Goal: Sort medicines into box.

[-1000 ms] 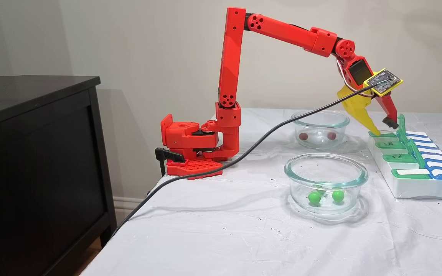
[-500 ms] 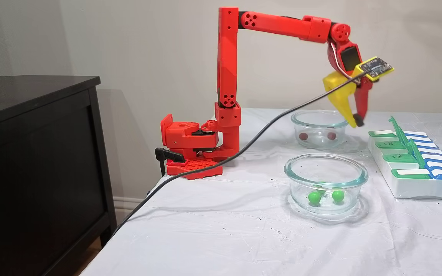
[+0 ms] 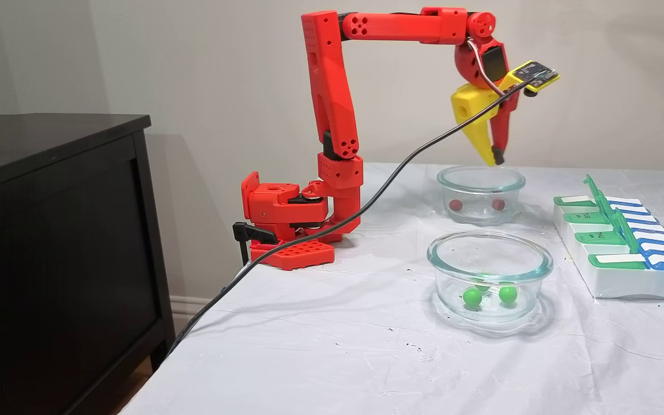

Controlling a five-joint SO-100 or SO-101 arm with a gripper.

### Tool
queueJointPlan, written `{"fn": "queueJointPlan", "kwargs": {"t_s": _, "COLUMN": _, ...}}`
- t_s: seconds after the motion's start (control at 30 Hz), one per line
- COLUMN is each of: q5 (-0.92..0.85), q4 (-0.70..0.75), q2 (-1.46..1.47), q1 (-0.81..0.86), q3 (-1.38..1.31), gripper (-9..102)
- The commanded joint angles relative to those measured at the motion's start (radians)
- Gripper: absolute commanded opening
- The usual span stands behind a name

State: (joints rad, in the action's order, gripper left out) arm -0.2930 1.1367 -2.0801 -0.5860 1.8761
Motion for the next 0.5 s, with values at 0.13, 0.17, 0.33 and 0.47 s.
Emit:
{"fn": "queueJointPlan", "kwargs": {"t_s": 0.13, "q5": 0.017, "q4": -0.003, "q2": -0.101, "q1": -0.043, "q3": 0.021, "gripper": 0}}
{"fn": "queueJointPlan", "kwargs": {"t_s": 0.17, "q5": 0.017, "q4": 0.002, "q2": -0.103, "q1": -0.048, "q3": 0.038, "gripper": 0}}
{"fn": "queueJointPlan", "kwargs": {"t_s": 0.33, "q5": 0.02, "q4": -0.012, "q2": -0.16, "q1": -0.086, "q3": 0.121, "gripper": 0}}
{"fn": "queueJointPlan", "kwargs": {"t_s": 0.47, "q5": 0.032, "q4": 0.046, "q2": -0.095, "q1": -0.083, "q3": 0.069, "gripper": 1}}
